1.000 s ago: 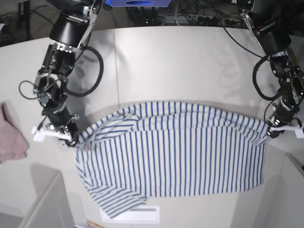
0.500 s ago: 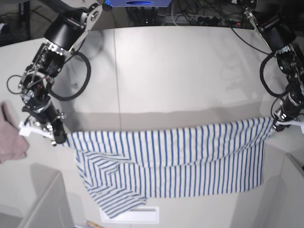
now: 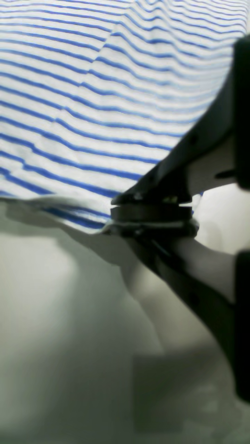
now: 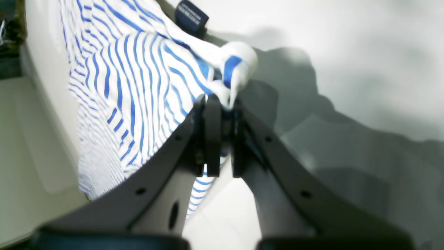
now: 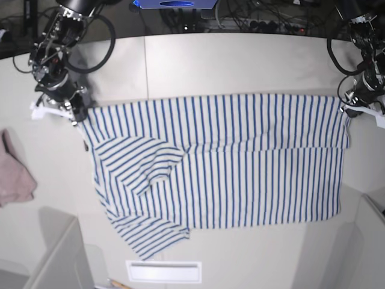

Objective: Fold the T-shirt properly
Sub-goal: 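Lift the shirt and drag it back toward the robot, then release the shirt and move the right gripper to the hem corner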

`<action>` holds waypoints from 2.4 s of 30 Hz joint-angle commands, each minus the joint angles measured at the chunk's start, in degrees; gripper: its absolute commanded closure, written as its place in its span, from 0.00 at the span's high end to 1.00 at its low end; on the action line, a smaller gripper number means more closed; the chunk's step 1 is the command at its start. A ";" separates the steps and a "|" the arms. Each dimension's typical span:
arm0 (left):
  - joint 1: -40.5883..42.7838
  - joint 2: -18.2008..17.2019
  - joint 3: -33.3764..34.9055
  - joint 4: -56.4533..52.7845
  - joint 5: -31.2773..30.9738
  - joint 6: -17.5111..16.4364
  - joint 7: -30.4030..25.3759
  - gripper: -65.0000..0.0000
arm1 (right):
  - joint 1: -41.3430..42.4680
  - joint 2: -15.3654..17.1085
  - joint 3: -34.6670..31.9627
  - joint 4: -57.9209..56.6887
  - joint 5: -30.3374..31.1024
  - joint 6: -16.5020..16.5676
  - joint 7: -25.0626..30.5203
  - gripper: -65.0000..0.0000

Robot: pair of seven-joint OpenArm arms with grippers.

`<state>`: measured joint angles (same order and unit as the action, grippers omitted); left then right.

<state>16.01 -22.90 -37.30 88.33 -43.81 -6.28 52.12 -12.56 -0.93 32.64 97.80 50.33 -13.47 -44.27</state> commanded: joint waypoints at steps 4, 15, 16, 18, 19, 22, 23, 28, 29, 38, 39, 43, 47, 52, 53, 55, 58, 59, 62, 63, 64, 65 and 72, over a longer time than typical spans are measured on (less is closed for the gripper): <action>4.25 -0.89 -1.51 5.95 -0.36 -0.44 -1.00 0.00 | -4.89 0.53 0.28 6.68 0.88 0.77 0.97 0.00; 12.87 -0.71 -9.34 8.41 -0.36 -0.71 -1.00 0.00 | -16.76 0.18 0.10 11.08 0.88 2.71 0.89 0.00; 13.66 -0.62 -9.43 8.41 -0.45 -0.71 -1.00 0.00 | -17.73 0.18 0.10 11.08 0.88 2.88 0.89 0.00; 14.28 0.17 -9.51 8.32 -0.45 -0.71 -1.00 0.00 | -19.31 0.09 0.10 11.08 0.88 2.88 1.06 0.00; 14.36 0.43 -9.60 8.32 -0.45 -0.71 -1.00 0.00 | -20.19 0.09 0.10 11.08 0.88 2.88 1.06 0.00; 15.15 0.43 -9.60 8.24 -0.45 -0.71 -1.00 0.00 | -22.12 0.09 0.10 11.17 0.88 2.97 1.06 0.00; 15.59 0.43 -9.60 8.32 -0.45 -0.71 -1.00 0.00 | -22.74 0.09 0.10 11.17 0.88 2.97 1.06 0.00; 15.95 0.52 -9.60 8.24 -0.45 -0.71 -1.00 0.00 | -23.44 -0.96 0.37 11.17 0.62 2.97 1.06 0.00; 16.03 0.52 -9.60 8.24 -0.45 -0.71 -1.00 0.00 | -23.44 -0.96 0.37 11.17 0.62 2.97 0.97 0.00; 18.41 0.52 -9.60 8.24 -0.45 -0.71 -0.91 0.00 | -23.53 -0.87 0.28 11.17 0.44 2.97 0.62 0.00; 18.93 0.43 -9.60 8.32 -0.45 -0.71 -0.91 0.00 | -23.53 -0.87 0.28 11.17 0.44 2.97 0.62 0.00; 19.29 0.43 -9.60 8.32 -0.45 -0.71 -0.91 0.00 | -23.53 -0.87 0.10 11.17 0.44 2.97 0.62 0.00; 19.37 0.43 -9.51 8.15 -0.36 -0.71 -0.91 0.00 | -23.62 -0.87 0.28 11.17 0.44 2.97 0.53 0.00; 19.37 0.43 -9.51 8.24 -0.36 -0.71 -0.73 0.00 | -23.62 -0.87 0.37 11.17 0.44 2.97 0.53 0.00; 19.37 0.43 -9.51 8.06 -0.36 -0.71 -0.73 0.00 | -23.97 -0.87 0.37 11.17 0.44 2.97 0.53 0.00; 19.37 0.43 -9.51 7.80 -0.36 -0.71 -0.82 0.00 | -24.41 -0.87 0.37 11.17 0.44 2.97 0.53 0.00; 19.11 0.43 -9.51 7.80 -0.36 -0.71 -0.82 0.00 | -24.59 -0.87 0.37 11.17 0.44 2.88 0.53 0.03; 19.11 0.43 -9.60 7.80 -0.36 -0.71 -0.82 0.00 | -24.67 -0.87 0.37 11.17 0.44 2.88 0.53 0.13; 19.29 0.43 -9.60 7.97 -0.36 -0.71 -0.82 0.34 | -24.76 -0.87 0.46 11.17 0.44 2.88 0.62 0.43; 19.29 0.43 -9.60 7.97 -0.36 -0.71 -0.82 0.44 | -24.76 -0.87 0.46 11.17 0.44 2.88 0.62 0.48; 19.29 0.43 -9.69 7.97 -0.36 -0.71 -0.82 0.56 | -25.03 -0.87 0.46 11.17 0.44 2.88 0.80 0.49; 19.29 0.43 -9.69 8.06 -0.36 -0.71 -0.82 0.65 | -25.03 -0.87 0.46 11.43 0.44 2.88 0.89 0.49; 18.76 0.61 -18.57 12.46 -0.72 -0.71 -0.47 0.94 | -24.32 1.15 0.37 16.71 0.44 2.88 1.06 0.49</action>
<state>34.59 -21.19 -55.51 99.57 -43.79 -6.42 52.80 -36.69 -0.49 32.62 113.38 50.61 -10.98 -44.14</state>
